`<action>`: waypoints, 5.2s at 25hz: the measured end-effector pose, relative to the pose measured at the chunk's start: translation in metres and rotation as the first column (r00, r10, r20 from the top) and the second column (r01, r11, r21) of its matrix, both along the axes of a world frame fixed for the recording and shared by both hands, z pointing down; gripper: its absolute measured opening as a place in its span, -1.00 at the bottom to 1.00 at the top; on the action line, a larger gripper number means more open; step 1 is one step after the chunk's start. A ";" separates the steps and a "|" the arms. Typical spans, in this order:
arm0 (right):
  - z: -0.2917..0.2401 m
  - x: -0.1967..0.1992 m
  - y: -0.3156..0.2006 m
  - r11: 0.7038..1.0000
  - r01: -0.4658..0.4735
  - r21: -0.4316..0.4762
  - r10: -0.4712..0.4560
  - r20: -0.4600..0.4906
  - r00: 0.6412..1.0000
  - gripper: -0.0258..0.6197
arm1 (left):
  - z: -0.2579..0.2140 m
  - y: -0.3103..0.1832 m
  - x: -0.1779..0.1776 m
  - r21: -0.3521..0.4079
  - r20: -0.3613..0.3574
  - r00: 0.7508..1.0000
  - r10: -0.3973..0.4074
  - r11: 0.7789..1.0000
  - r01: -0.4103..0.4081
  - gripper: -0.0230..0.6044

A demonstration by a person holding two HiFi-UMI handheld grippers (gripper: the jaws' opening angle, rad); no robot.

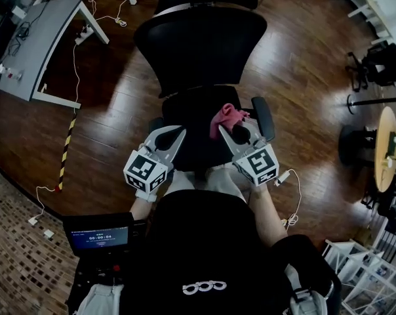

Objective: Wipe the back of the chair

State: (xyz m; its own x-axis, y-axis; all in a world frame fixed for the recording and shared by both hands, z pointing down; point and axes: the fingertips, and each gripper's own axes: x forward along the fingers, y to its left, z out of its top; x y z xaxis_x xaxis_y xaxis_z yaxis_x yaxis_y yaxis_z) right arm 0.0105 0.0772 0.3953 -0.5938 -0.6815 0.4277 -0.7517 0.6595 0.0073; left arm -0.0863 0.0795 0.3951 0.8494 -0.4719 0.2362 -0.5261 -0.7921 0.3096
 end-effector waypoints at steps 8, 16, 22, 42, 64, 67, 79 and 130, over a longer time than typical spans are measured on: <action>0.007 -0.026 -0.088 0.983 0.181 0.039 -0.180 -0.027 0.983 -0.77 | -0.002 -0.011 -0.030 0.010 0.010 0.974 -0.225 0.974 0.225 -0.96; 0.022 -0.091 -0.176 0.937 0.347 0.038 -0.345 -0.041 0.938 -0.77 | -0.006 0.001 -0.053 0.005 0.027 0.907 -0.421 0.907 0.421 -0.96; 0.039 -0.142 -0.216 0.913 0.408 0.011 -0.408 -0.044 0.912 -0.77 | -0.006 0.003 -0.080 -0.023 0.058 0.846 -0.531 0.846 0.532 -0.96; 0.103 -0.214 -0.328 0.941 0.331 -0.078 -0.337 -0.095 0.937 -0.77 | 0.028 -0.041 -0.109 -0.066 0.063 0.835 -0.547 0.832 0.550 -0.96; 0.101 0.002 -0.370 0.996 0.002 -0.094 -0.009 -0.074 0.997 -0.77 | 0.023 -0.081 -0.018 -0.036 0.079 0.928 -0.364 0.929 0.368 -0.96; 0.103 0.042 -0.371 0.994 -0.054 -0.096 0.047 -0.076 0.996 -0.77 | 0.022 -0.082 -0.004 -0.030 0.080 0.936 -0.343 0.938 0.346 -0.96; 0.105 0.167 -0.368 0.968 -0.229 -0.100 0.220 -0.093 0.971 -0.77 | 0.017 -0.084 0.036 -0.021 0.088 0.955 -0.283 0.958 0.286 -0.96; 0.178 -0.098 -0.312 0.965 0.125 -0.232 -0.164 -0.155 0.974 -0.77 | 0.028 -0.063 -0.039 -0.037 0.090 0.926 -0.366 0.928 0.370 -0.96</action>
